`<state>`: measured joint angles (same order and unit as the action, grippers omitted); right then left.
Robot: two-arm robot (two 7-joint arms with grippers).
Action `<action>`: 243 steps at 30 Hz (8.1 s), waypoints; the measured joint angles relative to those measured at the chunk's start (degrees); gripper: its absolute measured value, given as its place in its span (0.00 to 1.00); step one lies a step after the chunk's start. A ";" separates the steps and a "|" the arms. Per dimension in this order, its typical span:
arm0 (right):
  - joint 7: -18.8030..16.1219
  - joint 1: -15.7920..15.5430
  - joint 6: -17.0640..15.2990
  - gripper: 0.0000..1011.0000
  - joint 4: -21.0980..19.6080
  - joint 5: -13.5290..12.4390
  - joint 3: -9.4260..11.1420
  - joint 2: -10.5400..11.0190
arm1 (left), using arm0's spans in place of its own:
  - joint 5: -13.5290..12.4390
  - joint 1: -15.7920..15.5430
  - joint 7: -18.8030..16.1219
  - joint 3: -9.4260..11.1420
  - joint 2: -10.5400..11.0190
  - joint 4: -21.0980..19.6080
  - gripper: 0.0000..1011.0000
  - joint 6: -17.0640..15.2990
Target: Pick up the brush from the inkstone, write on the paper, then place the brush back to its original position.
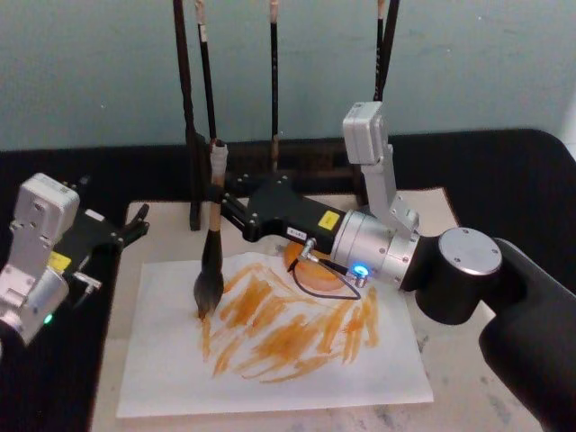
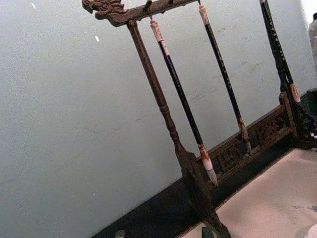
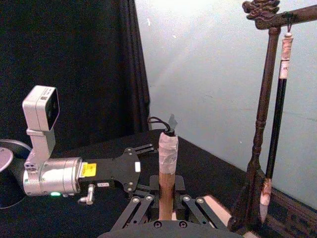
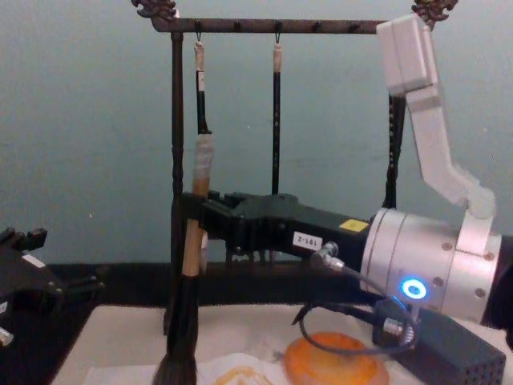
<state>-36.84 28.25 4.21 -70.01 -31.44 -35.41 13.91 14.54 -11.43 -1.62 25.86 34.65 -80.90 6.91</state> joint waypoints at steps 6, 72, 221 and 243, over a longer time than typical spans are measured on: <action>-0.17 0.54 0.81 0.17 1.37 0.88 0.09 -0.77 | 0.00 0.00 0.00 0.00 0.00 0.00 0.99 0.00; 3.95 -2.75 4.79 0.17 -2.88 4.64 6.41 -2.23 | 0.01 0.00 0.00 0.00 0.00 0.00 0.99 0.00; 26.64 -8.05 -13.97 0.99 3.53 -37.54 20.47 0.97 | 0.00 0.00 0.00 0.00 0.00 0.00 0.99 0.00; 26.11 -11.58 -13.09 0.99 -0.91 -38.19 19.70 3.80 | 0.00 0.00 0.00 0.00 0.00 0.00 0.99 0.00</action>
<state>-10.73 16.67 -8.88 -70.91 -69.64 -15.71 17.71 14.55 -11.43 -1.62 25.86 34.65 -80.90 6.91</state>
